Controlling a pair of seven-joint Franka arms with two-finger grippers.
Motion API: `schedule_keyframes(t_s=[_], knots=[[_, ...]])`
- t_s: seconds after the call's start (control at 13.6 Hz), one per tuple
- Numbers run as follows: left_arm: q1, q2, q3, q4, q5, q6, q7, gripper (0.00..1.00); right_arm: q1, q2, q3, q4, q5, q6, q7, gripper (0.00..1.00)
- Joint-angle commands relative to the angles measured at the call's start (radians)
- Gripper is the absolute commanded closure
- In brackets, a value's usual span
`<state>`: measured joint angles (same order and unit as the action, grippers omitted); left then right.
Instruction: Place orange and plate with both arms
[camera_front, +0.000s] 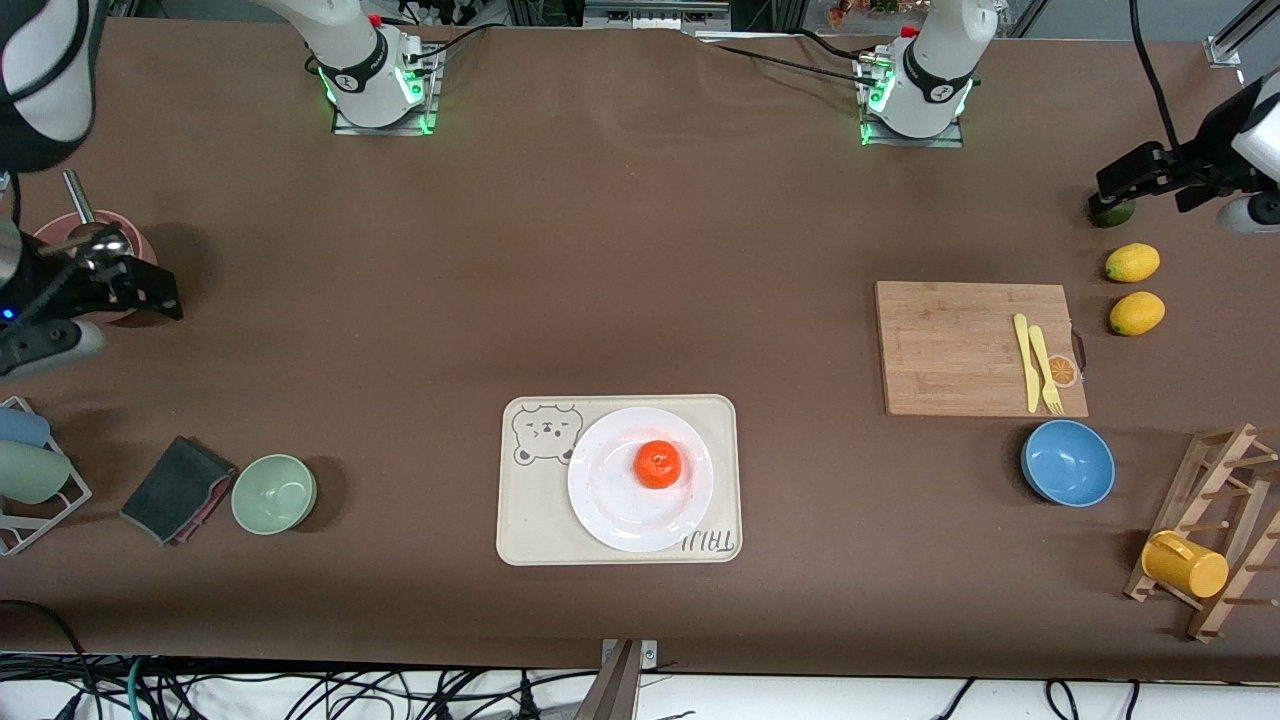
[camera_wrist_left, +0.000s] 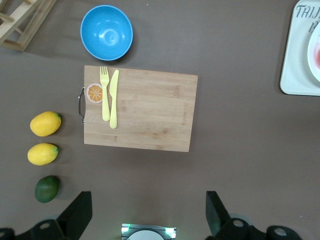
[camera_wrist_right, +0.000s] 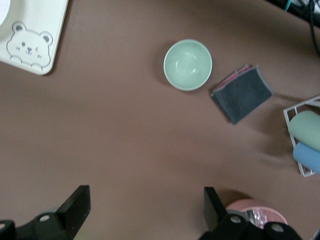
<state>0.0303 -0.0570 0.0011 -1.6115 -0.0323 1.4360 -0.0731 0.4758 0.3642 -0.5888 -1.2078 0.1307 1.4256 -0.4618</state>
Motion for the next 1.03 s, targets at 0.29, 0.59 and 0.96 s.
schedule_keyframes(t_s=[0.29,0.59,0.96], knots=[[0.017,0.005,-0.015,0.021,0.019,-0.017,0.016,0.00,-0.386,-0.232,0.504,-0.281,-0.091,-0.045,0.279,0.00],[0.011,0.005,-0.020,0.022,0.019,-0.017,0.016,0.00,-0.460,-0.384,0.590,-0.527,-0.172,0.278,0.304,0.00],[0.008,0.005,-0.049,0.024,0.019,-0.012,0.016,0.00,-0.464,-0.367,0.587,-0.486,-0.161,0.230,0.301,0.00]])
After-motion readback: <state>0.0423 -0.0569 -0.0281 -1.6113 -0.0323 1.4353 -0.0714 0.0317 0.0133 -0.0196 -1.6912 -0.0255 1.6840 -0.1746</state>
